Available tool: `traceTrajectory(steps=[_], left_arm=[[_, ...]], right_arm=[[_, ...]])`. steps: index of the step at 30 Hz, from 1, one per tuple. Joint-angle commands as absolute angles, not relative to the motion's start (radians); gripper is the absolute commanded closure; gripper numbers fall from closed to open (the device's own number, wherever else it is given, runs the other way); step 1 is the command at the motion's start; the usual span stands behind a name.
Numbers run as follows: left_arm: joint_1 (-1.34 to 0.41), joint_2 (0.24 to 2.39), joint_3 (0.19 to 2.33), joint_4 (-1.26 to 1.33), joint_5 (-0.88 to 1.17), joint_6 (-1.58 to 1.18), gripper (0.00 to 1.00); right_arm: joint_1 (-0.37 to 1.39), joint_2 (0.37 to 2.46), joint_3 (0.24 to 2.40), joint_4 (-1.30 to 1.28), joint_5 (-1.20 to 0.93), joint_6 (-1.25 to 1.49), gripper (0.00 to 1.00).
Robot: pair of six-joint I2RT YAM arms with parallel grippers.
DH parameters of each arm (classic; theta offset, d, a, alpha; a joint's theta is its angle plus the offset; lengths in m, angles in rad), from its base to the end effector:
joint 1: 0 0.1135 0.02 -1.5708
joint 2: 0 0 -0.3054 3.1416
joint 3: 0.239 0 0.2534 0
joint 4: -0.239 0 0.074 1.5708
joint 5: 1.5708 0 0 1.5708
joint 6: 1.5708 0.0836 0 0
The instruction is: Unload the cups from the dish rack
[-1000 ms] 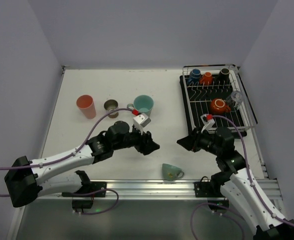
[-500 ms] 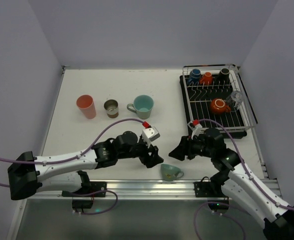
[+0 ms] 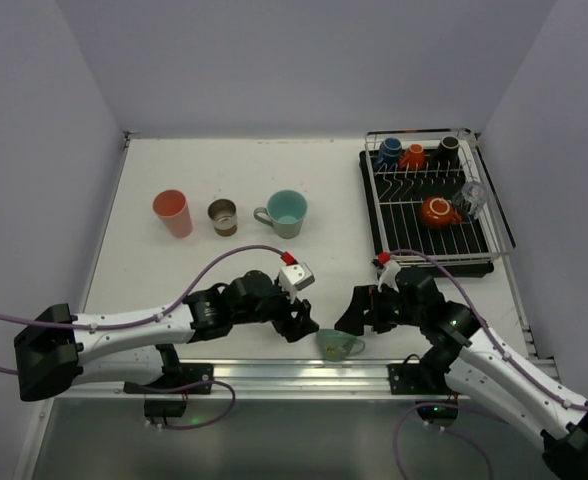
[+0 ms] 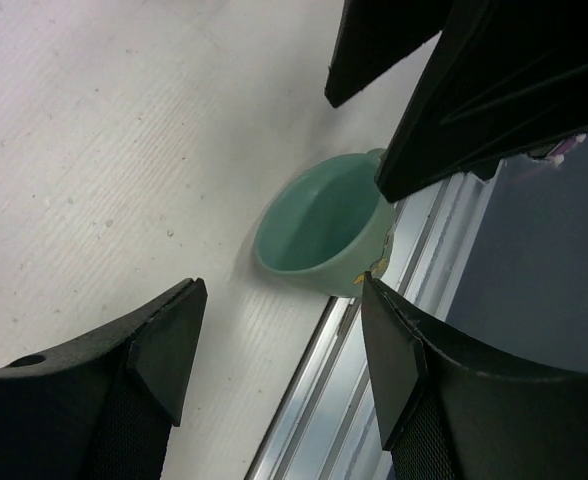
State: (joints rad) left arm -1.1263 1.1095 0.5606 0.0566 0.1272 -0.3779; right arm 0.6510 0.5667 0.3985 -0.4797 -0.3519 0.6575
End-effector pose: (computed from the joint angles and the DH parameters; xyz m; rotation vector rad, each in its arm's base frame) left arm 0.1038 -0.2426 0.2355 0.8951 2.0467 -1.0164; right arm 0.0913 0.1057 0.2034 -0.2041 2.3979 1.0636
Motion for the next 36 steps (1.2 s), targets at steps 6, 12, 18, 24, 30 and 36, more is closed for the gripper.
traceTrajectory(steps=[6,12,18,24,30,36], left_arm=[[-1.126,1.039,0.512,0.112,0.091,-0.353,0.3],[-1.124,0.999,0.466,0.152,0.092,-0.36,0.3],[-1.124,1.009,0.453,0.167,0.103,-0.359,0.3],[-1.124,0.986,0.431,0.149,0.077,-0.387,0.3],[-1.124,0.971,0.408,0.16,0.055,-0.408,0.3],[-1.124,0.988,0.4,0.181,0.063,-0.423,0.3]], right_arm=[[0.758,0.693,0.503,-0.583,-0.151,0.681,0.04],[0.761,0.71,0.443,-0.525,-0.323,0.733,0.01],[0.821,0.778,0.439,-0.489,-0.377,0.729,0.01],[0.851,0.854,0.477,-0.55,-0.256,0.733,0.01],[0.916,0.916,0.485,-0.499,-0.296,0.738,0.09],[0.945,0.942,0.476,-0.413,-0.204,0.77,0.01]])
